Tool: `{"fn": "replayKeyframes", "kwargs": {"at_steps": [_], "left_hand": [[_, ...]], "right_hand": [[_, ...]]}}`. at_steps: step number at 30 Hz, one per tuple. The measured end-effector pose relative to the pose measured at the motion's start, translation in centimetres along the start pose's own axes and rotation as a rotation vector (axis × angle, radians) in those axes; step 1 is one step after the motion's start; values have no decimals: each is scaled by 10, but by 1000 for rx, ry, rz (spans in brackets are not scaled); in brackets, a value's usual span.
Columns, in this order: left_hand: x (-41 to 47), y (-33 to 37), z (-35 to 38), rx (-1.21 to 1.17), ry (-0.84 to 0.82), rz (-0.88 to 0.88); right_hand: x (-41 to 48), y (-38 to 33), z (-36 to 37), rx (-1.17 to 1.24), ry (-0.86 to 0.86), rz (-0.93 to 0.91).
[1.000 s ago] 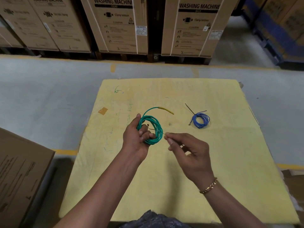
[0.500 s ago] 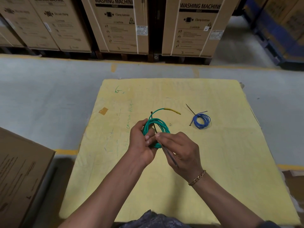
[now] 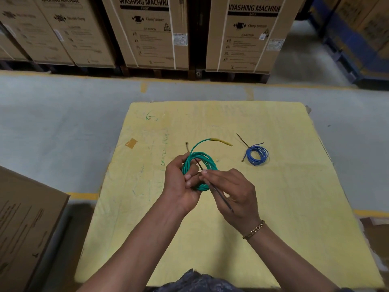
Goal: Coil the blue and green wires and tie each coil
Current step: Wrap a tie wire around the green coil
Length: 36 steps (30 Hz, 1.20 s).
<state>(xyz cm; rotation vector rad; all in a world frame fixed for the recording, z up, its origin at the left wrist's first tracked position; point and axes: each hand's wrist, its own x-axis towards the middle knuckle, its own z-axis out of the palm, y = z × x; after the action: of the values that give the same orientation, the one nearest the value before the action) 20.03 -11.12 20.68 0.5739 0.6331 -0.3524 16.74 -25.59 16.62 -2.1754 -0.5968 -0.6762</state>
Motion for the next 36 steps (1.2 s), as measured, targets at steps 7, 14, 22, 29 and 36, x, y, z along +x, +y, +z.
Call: {"fn": "replayKeyframes", "kwargs": {"at_steps": [7,14,22,29,36], "left_hand": [[4,-6,-7,370,32,215],[2,-26,-11,709,15,342],[-4,-28,-9,832,31,535],[-10,-23,-5,787,18,600],[-13,-16,-6,808,-31,590]], "right_hand": [[18,-13,-11,381,-55,398],[46,-23,-12,623,-110,708],[53,-30,-19,752,-103,1026],[57,-31,-29,768,-6,1094],[55,-28,-40,704,-111,977]]}}
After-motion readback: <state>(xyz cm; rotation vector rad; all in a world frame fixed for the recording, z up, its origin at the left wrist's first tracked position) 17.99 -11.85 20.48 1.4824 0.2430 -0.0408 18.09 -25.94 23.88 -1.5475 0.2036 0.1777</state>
